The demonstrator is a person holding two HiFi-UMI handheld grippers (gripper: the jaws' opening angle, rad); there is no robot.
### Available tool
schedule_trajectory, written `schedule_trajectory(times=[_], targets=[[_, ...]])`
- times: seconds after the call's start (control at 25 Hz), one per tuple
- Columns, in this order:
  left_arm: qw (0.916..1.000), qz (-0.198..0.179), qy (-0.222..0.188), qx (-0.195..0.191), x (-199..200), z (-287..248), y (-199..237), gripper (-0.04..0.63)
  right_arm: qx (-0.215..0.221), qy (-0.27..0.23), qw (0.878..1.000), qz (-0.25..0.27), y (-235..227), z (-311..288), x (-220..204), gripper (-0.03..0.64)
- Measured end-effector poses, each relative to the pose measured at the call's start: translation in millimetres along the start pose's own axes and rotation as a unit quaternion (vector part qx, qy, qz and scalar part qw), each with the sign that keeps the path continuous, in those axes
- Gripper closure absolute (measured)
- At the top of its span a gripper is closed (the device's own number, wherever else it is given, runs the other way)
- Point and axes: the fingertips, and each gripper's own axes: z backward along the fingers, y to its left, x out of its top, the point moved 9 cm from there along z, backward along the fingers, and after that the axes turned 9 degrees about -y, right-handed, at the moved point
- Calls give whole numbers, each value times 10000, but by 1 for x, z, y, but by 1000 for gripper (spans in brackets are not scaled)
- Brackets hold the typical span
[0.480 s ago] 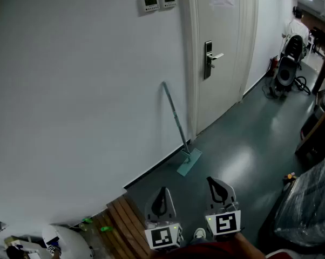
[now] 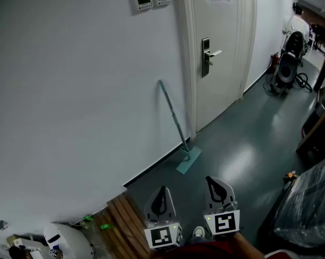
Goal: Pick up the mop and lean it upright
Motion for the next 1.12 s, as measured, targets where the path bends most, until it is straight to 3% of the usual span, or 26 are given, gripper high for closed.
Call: schedule_trajectory(times=[0.16,0.64,1.12], targets=[[10000,-25,33,74,-2,-3,-10,581,147,-1,9992,-359,-11,1,-5,598],[9998,-70,104,134,-8,-16,-35,581,209,22,9992,-352,-37,-1,-14,598],[10000,1,34,-78,-18,-79,4,581,34,62,9997,-252,-36,-67,-24,598]])
